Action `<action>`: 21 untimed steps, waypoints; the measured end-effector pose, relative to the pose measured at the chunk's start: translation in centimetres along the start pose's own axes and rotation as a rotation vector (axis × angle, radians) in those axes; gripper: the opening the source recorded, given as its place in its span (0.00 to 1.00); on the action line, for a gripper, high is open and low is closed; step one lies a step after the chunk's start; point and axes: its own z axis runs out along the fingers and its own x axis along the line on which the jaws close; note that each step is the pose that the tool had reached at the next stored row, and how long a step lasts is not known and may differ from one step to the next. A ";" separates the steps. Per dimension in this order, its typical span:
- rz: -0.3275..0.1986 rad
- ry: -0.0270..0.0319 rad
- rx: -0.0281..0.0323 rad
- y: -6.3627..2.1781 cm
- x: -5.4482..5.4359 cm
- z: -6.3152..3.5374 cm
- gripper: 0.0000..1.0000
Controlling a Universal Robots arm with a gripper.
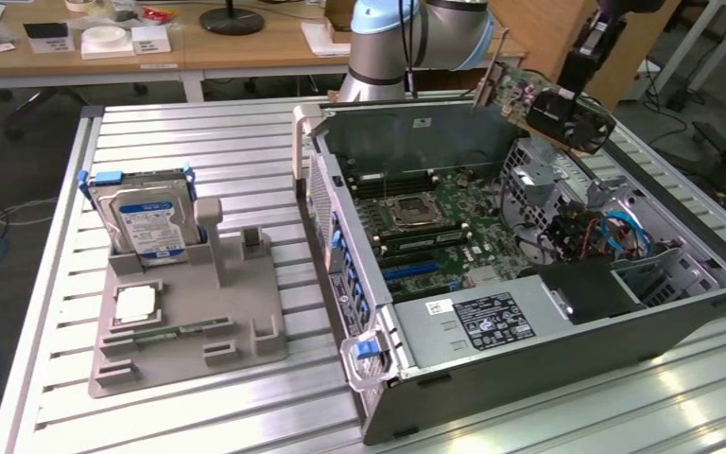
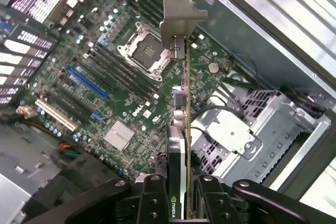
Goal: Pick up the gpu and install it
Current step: 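Insert the gpu into the slot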
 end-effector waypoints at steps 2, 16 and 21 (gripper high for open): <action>-0.028 0.0006 -0.0008 0.00 0.0 0.02 0.27; -0.224 0.0051 -0.0065 0.02 0.0 0.10 0.27; -0.294 0.0065 -0.0086 0.03 0.0 0.13 0.27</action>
